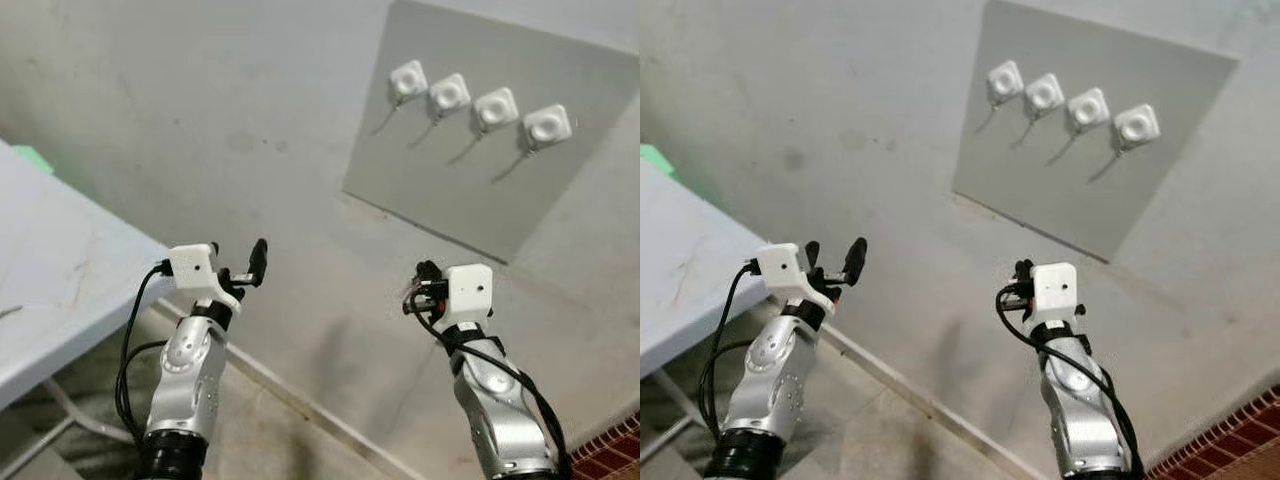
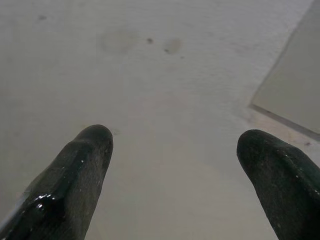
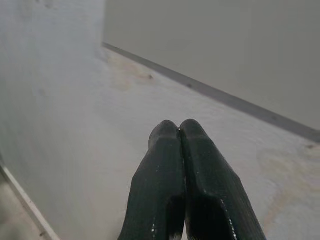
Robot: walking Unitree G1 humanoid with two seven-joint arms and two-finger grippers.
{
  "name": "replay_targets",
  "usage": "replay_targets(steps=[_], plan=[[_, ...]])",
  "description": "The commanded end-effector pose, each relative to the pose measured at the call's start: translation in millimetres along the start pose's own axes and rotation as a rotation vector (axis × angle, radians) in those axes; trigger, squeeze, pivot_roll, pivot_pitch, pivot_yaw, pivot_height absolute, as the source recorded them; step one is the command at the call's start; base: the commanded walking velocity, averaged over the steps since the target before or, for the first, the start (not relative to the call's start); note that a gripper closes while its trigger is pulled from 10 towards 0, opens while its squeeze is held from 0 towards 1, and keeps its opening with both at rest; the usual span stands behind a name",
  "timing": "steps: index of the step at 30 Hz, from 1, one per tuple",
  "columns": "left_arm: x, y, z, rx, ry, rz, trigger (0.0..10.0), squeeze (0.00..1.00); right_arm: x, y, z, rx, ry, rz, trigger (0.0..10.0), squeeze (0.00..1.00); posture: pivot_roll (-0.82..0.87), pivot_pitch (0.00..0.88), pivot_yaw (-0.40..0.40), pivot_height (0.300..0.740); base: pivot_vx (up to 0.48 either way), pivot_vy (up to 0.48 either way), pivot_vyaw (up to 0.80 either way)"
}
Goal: Hang keys on a hook
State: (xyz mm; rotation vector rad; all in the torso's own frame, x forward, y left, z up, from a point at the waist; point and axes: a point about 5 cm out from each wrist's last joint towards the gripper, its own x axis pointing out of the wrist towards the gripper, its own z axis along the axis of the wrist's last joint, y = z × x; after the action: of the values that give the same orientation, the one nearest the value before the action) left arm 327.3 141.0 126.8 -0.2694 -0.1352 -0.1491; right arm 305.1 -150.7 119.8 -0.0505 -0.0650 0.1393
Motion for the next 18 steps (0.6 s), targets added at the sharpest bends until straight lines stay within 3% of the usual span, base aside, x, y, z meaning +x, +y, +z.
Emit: replay_targets(steps=[1,8,16,18], plan=[[2.4,-7.8,-0.9,-0.041,0.005,-0.002,10.0,0.0,1.9,-7.9,5.1,-0.017,-0.013,-0.023,10.0,0.0,0.0,0.011,-0.085,0.74,0.0,0.0,-0.74],[7.4,-11.1,-3.1,-0.039,0.067,0.044,10.0,0.0,0.8,-9.1,8.9,0.014,-0.033,-0.062,10.0,0.0,0.0,0.011,-0.088,0.74,0.0,0.0,-0.07],[11.0,-32.0,9.6,0.039,0.045,-0.117,10.0,0.0,1.2,-8.2,7.0,0.028,-0.018,-0.048,10.0,0.0,-0.01,0.005,-0.088,0.74,0.0,0.0,0.0],[11.7,-38.1,12.1,0.055,0.04,-0.143,10.0,0.0,1.4,-7.2,11.4,-0.025,-0.051,-0.026,10.0,0.0,-0.01,0.004,-0.087,0.74,0.0,0.0,0.0]])
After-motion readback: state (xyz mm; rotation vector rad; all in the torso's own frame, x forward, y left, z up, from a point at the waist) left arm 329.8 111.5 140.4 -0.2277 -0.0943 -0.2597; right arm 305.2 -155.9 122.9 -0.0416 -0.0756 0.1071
